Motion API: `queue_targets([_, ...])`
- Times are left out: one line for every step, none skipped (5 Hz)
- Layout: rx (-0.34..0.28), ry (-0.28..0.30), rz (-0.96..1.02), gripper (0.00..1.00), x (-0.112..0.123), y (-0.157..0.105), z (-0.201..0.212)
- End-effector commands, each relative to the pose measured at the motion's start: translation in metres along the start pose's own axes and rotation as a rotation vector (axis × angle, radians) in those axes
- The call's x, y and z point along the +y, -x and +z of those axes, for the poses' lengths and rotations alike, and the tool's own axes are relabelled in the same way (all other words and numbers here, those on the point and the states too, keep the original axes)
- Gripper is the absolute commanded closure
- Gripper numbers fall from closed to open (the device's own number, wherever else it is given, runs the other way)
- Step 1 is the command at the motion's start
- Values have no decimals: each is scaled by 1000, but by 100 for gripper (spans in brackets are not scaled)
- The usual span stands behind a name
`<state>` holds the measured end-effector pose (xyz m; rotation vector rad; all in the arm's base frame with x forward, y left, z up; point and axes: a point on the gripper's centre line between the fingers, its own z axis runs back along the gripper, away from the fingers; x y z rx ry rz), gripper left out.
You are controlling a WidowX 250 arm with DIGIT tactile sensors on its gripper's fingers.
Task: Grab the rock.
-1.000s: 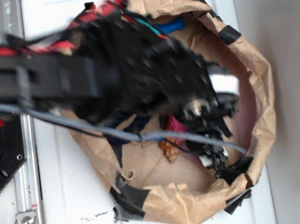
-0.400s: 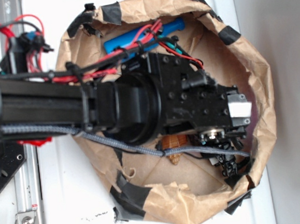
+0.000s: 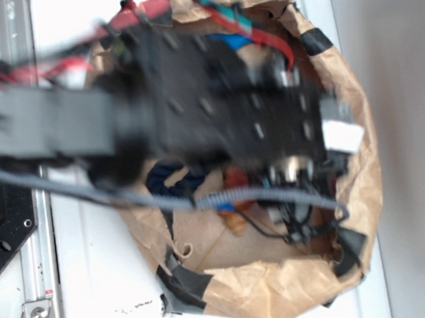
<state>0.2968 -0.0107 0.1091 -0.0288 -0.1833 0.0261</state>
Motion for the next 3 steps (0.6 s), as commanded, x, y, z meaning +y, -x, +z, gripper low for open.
queue_targets([-150,-15,-101,100,15,-19,113])
queue_targets([-144,13,-110,100,6,-14,125])
queue_targets([-139,-33,-95,100,1,-12,120])
